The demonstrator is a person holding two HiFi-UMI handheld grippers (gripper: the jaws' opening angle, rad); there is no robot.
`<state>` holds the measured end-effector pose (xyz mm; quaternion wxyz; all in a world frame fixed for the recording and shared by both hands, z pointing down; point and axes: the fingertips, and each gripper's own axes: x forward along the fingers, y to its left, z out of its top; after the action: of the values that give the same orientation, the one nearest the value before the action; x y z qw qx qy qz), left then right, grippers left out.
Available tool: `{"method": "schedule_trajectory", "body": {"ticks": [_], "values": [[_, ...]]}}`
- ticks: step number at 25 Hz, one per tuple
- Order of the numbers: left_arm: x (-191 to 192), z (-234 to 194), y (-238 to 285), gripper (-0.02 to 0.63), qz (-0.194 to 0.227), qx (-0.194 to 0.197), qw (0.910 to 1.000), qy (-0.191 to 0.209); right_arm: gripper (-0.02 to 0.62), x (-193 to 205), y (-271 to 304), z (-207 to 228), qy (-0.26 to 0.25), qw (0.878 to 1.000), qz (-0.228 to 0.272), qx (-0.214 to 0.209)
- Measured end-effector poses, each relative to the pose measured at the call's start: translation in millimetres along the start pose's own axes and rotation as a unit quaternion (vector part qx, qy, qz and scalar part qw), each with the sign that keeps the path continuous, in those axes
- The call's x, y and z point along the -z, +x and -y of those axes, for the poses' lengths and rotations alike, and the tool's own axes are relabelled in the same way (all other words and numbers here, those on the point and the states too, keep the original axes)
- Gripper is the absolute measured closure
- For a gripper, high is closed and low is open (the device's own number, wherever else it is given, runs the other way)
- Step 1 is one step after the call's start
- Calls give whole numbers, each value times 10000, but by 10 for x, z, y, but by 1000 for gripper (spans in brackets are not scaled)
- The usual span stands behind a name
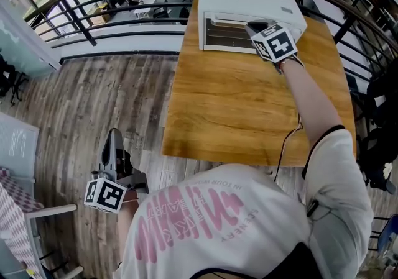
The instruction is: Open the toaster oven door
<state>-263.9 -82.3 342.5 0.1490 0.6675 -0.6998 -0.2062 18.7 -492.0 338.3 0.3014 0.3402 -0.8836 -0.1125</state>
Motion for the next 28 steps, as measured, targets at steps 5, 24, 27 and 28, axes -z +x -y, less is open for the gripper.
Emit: {"method": "schedule_trajectory", "body": {"ticks": [5, 24, 27, 28], "values": [[11, -24, -4, 584, -7, -58, 10000, 20, 514, -72, 111, 24, -518, 9987, -6, 8], [-90, -188, -270, 584, 136, -467, 9988, 67, 456, -35, 545, -15, -79, 9996, -64, -254], [-124, -195, -293, 584, 145, -493, 9986, 93, 449, -54, 544, 17, -16, 9998, -58, -191], [-141, -203, -306, 584, 158, -512, 9985, 97, 448, -62, 532, 23, 6, 9998, -52, -176]]}}
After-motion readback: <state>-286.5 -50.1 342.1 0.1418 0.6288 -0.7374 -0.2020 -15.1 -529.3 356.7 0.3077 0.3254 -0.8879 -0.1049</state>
